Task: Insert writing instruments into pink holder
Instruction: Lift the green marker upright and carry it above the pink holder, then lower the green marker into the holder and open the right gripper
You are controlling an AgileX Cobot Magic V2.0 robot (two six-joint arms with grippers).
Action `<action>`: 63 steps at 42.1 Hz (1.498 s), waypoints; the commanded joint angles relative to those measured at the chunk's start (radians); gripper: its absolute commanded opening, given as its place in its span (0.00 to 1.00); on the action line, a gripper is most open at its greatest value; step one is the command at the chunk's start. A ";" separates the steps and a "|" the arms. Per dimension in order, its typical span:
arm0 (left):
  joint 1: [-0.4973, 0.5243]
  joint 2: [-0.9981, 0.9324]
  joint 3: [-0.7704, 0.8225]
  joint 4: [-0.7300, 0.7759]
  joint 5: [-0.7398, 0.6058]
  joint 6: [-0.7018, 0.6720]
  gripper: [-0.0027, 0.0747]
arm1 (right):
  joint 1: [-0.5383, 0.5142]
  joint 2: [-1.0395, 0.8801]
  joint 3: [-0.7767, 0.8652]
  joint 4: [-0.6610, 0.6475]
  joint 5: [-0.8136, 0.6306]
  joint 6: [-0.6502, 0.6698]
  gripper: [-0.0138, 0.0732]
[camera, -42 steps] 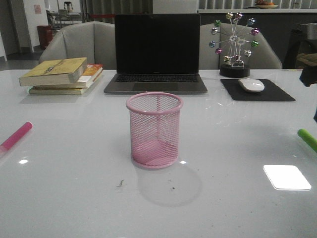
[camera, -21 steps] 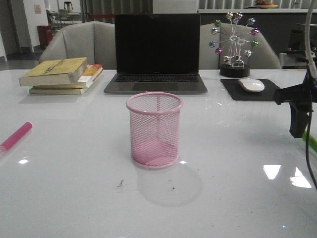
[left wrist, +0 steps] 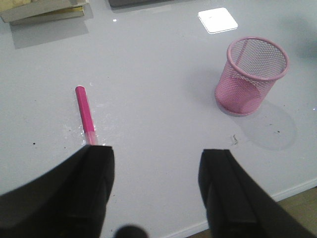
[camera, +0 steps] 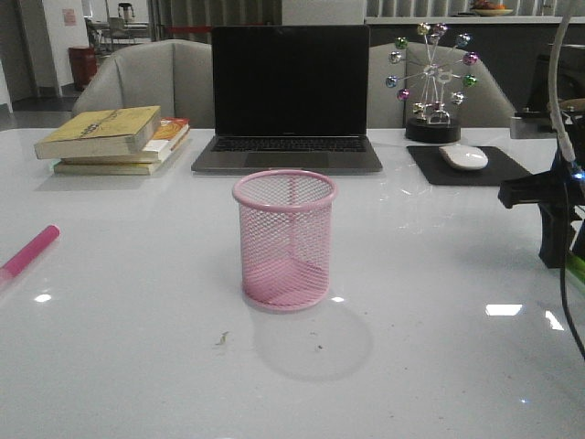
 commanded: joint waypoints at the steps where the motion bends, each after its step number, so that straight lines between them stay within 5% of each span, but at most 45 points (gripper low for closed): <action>1: -0.010 0.005 -0.028 -0.014 -0.065 0.000 0.59 | -0.001 -0.048 -0.028 -0.015 -0.015 -0.010 0.39; 18: -0.010 0.005 -0.028 -0.014 -0.063 0.000 0.59 | 0.072 -0.278 0.026 -0.012 -0.114 -0.010 0.34; 36: -0.010 0.005 -0.028 -0.014 -0.063 0.000 0.59 | 0.420 -0.723 0.430 0.079 -0.874 -0.010 0.34; 47: -0.010 0.005 -0.028 -0.014 -0.063 0.000 0.59 | 0.600 -0.655 0.531 -0.018 -1.295 -0.010 0.34; 63: -0.010 0.005 -0.028 -0.014 -0.063 0.000 0.59 | 0.613 -0.356 0.532 -0.078 -1.698 -0.010 0.35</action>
